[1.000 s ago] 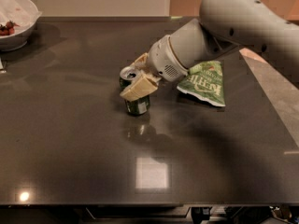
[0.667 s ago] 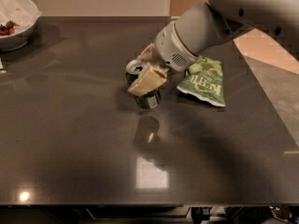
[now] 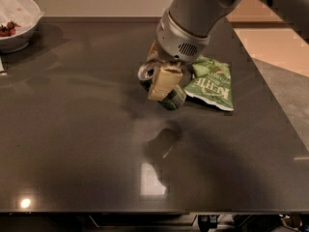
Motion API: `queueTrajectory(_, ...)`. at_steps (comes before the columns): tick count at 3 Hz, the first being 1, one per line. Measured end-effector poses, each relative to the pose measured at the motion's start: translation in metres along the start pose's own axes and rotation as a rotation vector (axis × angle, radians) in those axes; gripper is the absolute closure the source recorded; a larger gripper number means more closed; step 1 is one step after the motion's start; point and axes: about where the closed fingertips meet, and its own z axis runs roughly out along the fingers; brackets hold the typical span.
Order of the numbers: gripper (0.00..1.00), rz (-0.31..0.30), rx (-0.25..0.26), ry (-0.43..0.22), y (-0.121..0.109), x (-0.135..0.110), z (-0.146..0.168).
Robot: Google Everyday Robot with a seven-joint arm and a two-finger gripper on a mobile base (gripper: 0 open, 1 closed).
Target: Knock green can over
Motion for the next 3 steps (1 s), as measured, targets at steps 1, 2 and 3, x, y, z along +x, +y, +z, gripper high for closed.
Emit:
queueTrajectory(1, 1.0, -0.067, -0.057, 0.108, 0.007, 0.007, 0.008)
queueTrajectory(2, 0.82, -0.121, -0.118, 0.181, 0.01, 0.012, 0.022)
queueTrajectory(3, 0.59, -0.152, -0.158, 0.232, 0.012, 0.017, 0.035)
